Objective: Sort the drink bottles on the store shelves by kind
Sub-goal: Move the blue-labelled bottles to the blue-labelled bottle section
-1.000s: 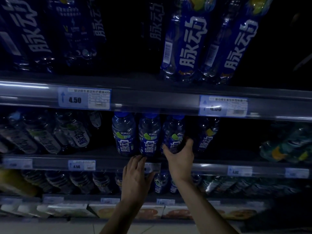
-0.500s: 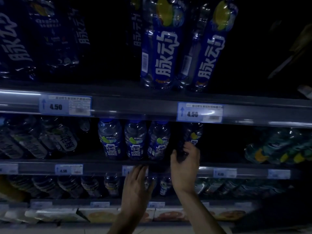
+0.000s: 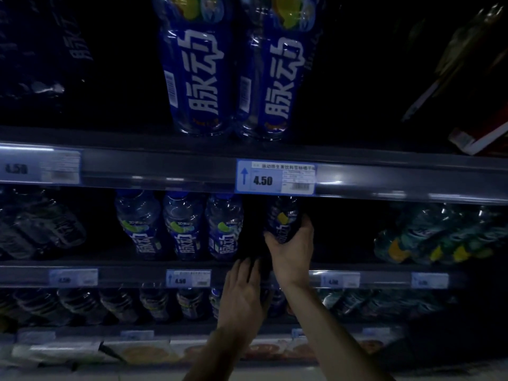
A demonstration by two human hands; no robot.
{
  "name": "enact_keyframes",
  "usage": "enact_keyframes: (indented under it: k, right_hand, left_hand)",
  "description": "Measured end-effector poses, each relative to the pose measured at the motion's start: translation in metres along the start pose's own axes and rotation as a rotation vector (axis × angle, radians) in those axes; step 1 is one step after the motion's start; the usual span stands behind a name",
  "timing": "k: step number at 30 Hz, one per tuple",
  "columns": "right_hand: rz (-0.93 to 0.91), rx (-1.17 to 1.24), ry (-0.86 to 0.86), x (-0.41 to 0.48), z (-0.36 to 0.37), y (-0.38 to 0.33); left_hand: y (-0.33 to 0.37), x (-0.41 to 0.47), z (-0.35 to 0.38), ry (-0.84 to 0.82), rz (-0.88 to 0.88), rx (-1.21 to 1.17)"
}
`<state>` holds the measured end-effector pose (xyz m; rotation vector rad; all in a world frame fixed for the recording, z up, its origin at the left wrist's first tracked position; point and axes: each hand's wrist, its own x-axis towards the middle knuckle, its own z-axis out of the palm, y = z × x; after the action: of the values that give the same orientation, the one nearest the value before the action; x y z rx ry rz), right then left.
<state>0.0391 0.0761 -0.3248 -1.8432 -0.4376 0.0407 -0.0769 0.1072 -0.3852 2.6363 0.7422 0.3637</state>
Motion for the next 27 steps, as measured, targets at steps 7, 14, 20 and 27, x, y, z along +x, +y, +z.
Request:
enact_keyframes:
  k: [7,14,20,27]
  right_hand:
    - [-0.006,0.085,0.001,0.006,-0.004,0.004]
    - [-0.019,0.077,0.008,0.007,-0.007,0.006]
    - [-0.032,0.059,0.011,0.000,-0.011,0.011]
    - [-0.023,0.078,0.018,-0.004,-0.005,0.013]
  left_hand:
    - [0.005,0.010,-0.010,0.094,-0.037,-0.034]
    - [0.008,0.011,-0.012,0.116,-0.044,-0.038]
    - [0.009,0.011,-0.013,0.106,-0.053,-0.048]
    - [0.008,0.009,-0.014,0.101,-0.045,-0.012]
